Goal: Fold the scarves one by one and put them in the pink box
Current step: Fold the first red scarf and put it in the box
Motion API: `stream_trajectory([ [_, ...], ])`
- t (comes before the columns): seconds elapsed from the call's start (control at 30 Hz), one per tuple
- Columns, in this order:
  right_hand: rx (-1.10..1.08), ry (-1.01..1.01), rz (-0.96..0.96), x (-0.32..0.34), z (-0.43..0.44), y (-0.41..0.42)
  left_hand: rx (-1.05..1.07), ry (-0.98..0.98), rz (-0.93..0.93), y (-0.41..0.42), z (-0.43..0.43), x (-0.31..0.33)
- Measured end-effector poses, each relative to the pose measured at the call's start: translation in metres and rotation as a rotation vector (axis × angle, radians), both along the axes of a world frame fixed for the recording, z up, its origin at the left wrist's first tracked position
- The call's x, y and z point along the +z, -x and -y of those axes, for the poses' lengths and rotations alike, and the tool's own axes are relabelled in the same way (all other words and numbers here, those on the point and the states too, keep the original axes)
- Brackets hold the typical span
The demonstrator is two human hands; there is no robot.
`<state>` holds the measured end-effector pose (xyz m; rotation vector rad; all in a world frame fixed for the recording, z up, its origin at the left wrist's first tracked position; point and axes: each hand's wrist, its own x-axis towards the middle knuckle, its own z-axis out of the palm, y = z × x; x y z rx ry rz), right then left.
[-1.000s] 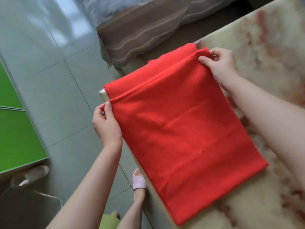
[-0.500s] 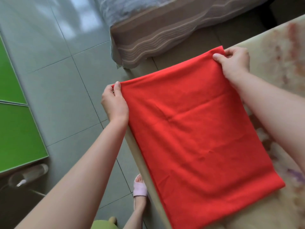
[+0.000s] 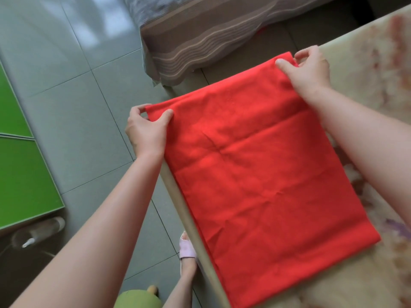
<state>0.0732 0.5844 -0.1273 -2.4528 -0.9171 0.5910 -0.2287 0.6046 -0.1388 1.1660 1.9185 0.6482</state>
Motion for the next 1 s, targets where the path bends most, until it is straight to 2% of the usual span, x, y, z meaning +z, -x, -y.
stream_trajectory([
  [0.1, 0.073, 0.043, -0.063, 0.007, 0.017, -0.008, 0.026, -0.004, 0.020, 0.001, 0.007, 0.002],
  [0.23, 0.049, 0.080, -0.146, 0.004, 0.055, -0.025, 0.003, 0.023, 0.017, 0.000, 0.032, 0.008],
  [0.37, 0.013, 0.024, -0.243, 0.004, 0.113, -0.041, -0.005, 0.102, 0.072, 0.005, 0.084, 0.013],
  [0.53, -0.036, -0.033, -0.228, 0.009, 0.211, -0.038, -0.015, 0.207, 0.163, 0.004, 0.165, 0.023],
  [0.7, -0.076, 0.145, -0.301, 0.012, 0.306, -0.022, -0.060, 0.365, 0.209, 0.003, 0.249, 0.029],
  [0.87, -0.143, 0.234, -0.321, 0.015, 0.351, -0.015, -0.086, 0.460, 0.173, 0.007, 0.324, 0.030],
  [1.0, -0.069, 0.392, -0.200, 0.013, 0.365, -0.013, -0.066, 0.473, 0.185, 0.011, 0.364, 0.029],
])
